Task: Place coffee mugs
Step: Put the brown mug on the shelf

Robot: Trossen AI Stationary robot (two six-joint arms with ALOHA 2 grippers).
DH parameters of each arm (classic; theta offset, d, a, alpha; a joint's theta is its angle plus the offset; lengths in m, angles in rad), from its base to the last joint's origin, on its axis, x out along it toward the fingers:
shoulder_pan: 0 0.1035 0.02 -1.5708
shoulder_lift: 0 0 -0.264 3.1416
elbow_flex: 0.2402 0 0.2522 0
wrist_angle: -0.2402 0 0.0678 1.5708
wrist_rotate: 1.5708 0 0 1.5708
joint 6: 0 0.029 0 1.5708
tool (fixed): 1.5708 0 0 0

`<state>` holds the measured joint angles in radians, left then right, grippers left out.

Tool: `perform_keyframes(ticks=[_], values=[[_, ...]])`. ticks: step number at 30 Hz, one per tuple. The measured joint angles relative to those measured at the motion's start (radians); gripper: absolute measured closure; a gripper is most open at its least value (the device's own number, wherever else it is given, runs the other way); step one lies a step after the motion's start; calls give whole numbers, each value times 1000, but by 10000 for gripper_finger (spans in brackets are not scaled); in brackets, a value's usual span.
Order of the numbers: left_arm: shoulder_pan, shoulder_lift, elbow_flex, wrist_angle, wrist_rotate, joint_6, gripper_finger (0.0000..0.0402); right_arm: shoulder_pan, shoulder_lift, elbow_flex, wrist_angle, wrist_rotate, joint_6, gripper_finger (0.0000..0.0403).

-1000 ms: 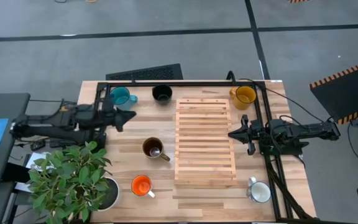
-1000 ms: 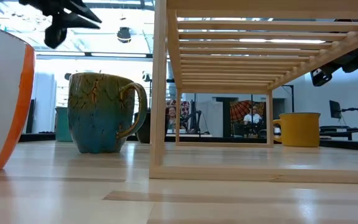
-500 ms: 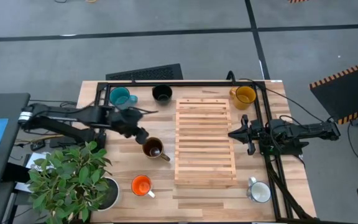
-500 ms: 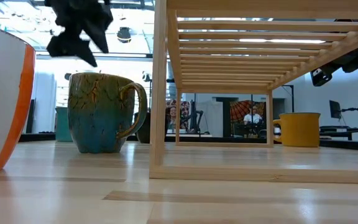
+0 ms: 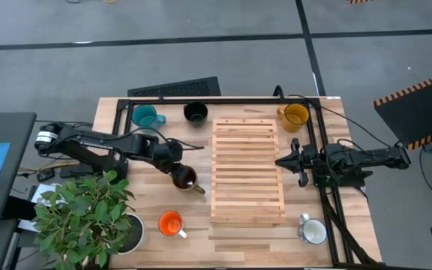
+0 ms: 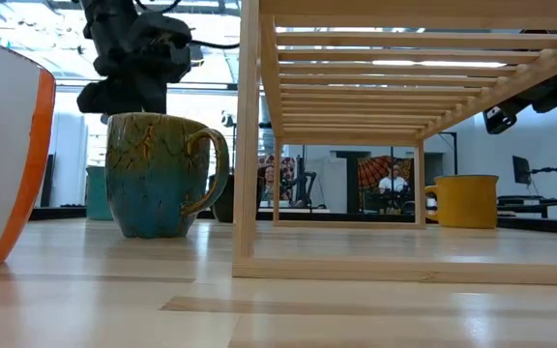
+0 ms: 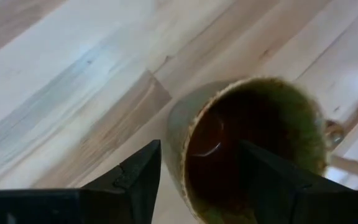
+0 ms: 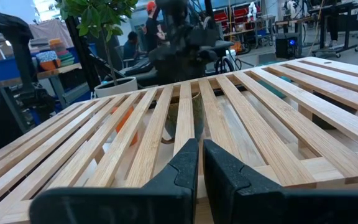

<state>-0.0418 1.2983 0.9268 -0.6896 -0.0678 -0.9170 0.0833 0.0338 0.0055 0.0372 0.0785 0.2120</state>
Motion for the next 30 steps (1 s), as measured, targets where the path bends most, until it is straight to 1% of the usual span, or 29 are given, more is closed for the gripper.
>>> perform_keyframes(ticks=[5,8,11,14,15,17,19,21,24,27,30], values=[[-25,59,0,0,-5,25,215,0,0,0,0,0,0,351],[-26,81,0,0,-15,33,233,0,0,0,0,0,0,351],[-25,90,0,0,-8,57,279,0,0,0,0,0,0,351],[-19,90,0,-4,15,77,356,0,0,0,0,0,0,351],[-14,90,0,-3,19,98,375,0,0,0,0,0,0,351],[-1,77,3,-23,57,119,383,0,0,0,0,0,0,351],[21,72,37,-84,81,159,384,0,0,0,0,0,0,351],[49,62,97,-188,83,213,385,0,0,0,0,0,-1,351],[97,46,228,-334,69,307,385,0,0,0,0,0,-1,351],[153,44,399,-439,65,409,385,0,0,0,0,0,-1,351],[208,80,586,-534,68,497,385,0,0,0,0,0,-4,351]])
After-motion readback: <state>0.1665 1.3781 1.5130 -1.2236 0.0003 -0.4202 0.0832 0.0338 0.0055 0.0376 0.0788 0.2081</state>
